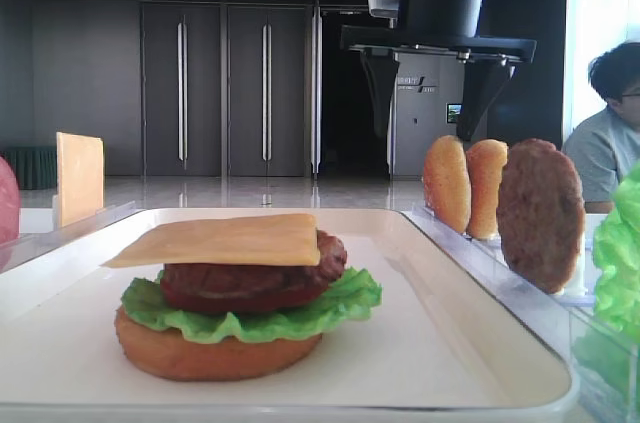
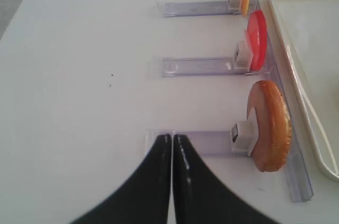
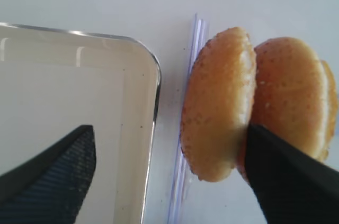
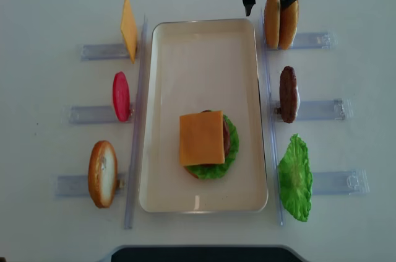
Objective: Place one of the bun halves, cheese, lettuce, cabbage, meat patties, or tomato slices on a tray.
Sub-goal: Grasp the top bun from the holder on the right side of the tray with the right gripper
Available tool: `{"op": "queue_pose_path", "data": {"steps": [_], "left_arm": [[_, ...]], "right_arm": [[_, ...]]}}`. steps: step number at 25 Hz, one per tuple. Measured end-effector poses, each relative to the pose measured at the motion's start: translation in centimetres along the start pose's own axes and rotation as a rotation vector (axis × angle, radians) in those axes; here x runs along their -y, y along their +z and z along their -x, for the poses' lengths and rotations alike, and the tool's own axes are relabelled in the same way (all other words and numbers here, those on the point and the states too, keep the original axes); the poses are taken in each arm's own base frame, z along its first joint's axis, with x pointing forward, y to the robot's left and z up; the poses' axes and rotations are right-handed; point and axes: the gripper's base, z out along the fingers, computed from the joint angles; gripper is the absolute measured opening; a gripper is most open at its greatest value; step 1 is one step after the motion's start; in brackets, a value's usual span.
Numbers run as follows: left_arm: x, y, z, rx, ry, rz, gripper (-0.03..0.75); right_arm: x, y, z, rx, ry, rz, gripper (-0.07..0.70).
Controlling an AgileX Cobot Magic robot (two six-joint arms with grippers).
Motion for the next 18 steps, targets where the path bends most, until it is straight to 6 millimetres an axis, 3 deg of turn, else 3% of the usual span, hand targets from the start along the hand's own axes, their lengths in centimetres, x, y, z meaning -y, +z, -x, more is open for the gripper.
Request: {"op": "queue_pose_path", "data": {"steps": [14, 18], "left_arm": [[0.00, 0.00, 0.00, 0.000, 0.000, 0.000, -0.007], [0.00, 0.00, 0.00, 0.000, 0.000, 0.000, -0.007]], "right_arm": [[0.61, 0.20, 0.20, 0.009, -0.024, -0.036, 0.546], [0.31, 1.14, 0.09, -0.018, -0.009, -0.007, 0.545]]}}
